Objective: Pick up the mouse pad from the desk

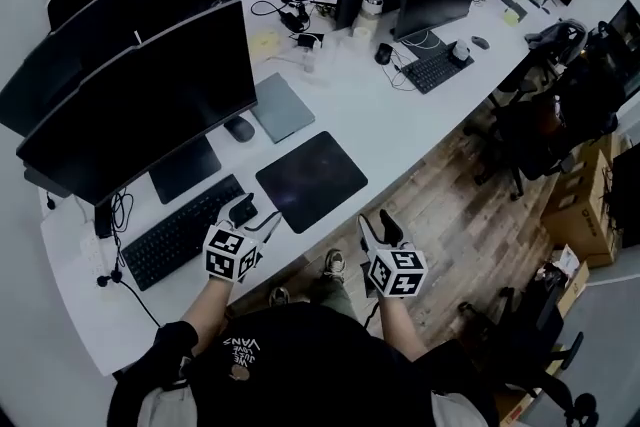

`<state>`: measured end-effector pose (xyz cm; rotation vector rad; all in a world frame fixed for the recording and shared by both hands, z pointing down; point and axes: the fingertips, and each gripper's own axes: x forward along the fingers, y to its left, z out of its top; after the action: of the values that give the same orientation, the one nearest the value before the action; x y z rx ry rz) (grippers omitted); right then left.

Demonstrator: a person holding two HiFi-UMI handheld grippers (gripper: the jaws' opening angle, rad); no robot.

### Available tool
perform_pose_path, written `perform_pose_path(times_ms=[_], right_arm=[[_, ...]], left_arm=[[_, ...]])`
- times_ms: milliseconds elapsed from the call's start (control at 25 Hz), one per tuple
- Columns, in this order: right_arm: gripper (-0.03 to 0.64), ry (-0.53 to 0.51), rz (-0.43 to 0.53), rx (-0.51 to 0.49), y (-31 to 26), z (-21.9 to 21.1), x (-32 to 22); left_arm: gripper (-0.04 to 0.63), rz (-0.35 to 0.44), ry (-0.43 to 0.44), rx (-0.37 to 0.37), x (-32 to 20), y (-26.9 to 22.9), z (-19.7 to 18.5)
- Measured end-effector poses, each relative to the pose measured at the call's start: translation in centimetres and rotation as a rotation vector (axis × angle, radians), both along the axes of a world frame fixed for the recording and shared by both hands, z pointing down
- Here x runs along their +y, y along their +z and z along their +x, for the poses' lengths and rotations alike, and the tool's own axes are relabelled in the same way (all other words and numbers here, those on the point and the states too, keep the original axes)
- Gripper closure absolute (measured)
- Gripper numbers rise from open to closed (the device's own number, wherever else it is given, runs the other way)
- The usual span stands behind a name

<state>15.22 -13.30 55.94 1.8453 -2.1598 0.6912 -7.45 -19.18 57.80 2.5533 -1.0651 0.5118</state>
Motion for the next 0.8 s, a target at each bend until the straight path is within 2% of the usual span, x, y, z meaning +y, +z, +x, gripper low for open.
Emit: perform_pose_path(times_ms=[360,560,800], right_arm=[[0.41,-0.135,-0.099,0.076,3.2,2.7,-7.1],[0.41,-0.183,-0.154,0.058,5.4,3.4,-9.4],[0.41,-0.212,-0.185,0.035,7.2,3.4,-11.5]], left_arm=[[0.316,-0.074,-0.152,-0.082,-5.0,2.8,-0.1],[0.316,-0.114,-0.205,-0.139,-7.5,4.6,0.1],[0.316,-0.191,-0.229,-0.22,-9.9,7.6,0.2]])
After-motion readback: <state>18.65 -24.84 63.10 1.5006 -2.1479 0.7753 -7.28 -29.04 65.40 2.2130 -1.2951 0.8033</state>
